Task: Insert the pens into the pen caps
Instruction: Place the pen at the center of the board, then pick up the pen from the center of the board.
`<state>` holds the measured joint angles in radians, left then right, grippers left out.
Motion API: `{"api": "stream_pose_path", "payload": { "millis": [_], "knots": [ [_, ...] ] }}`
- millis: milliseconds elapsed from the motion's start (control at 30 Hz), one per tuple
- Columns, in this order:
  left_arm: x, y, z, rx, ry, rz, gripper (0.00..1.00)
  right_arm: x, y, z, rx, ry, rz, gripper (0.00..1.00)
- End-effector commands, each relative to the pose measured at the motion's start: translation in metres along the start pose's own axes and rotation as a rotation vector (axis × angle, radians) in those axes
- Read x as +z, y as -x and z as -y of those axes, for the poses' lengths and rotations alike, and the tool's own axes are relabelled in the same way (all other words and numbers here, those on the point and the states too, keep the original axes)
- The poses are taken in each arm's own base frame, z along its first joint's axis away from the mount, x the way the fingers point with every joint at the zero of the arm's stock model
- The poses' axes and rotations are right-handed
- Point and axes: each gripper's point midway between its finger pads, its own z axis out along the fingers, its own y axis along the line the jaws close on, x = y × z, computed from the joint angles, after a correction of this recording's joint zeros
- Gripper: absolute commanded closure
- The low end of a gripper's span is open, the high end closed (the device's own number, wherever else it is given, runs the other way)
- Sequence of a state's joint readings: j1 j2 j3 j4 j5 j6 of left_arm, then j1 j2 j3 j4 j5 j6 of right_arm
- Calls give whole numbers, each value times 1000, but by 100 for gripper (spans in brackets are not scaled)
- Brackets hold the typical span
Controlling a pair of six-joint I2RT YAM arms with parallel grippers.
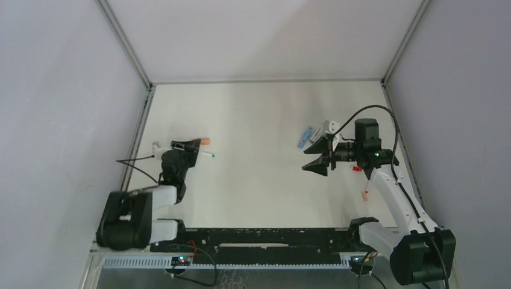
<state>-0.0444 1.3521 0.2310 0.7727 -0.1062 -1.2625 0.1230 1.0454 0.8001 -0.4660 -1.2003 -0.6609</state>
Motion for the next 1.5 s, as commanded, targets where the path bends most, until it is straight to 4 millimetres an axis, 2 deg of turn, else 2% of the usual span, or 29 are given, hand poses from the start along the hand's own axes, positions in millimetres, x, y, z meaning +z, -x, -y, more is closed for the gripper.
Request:
{"api": "stream_pose_path", "payload": {
  "millis": [0,67,200,367,500,700,867,1067,1333,1467],
  "knots": [
    [-40,-17,33,263,-217,-129,38,-18,20,10,-85,-73,27,32],
    [-56,-25,43,323,-290,-173,34,-25,22,13,-87,-99,37,32],
    [-88,-39,76,491,-500,-236,29,-41,22,21,-65,-158,52,32],
    [-108,-47,83,708,-609,-170,21,-72,16,43,-4,-296,61,32],
    [-116,-42,86,779,-630,-85,17,-102,5,65,61,-438,51,32],
    [-129,-21,91,824,-655,83,9,-132,-34,97,173,-610,-48,32],
    [-127,-34,85,850,-682,46,0,-149,-72,113,231,-704,-187,33],
    [-130,-54,86,900,-714,-3,0,-159,-103,119,263,-736,-302,35],
    [-124,-69,87,953,-683,-47,0,-161,-120,123,288,-741,-366,36],
    [-118,-69,87,952,-653,-38,0,-168,-128,124,318,-770,-389,36]
  ]
}}
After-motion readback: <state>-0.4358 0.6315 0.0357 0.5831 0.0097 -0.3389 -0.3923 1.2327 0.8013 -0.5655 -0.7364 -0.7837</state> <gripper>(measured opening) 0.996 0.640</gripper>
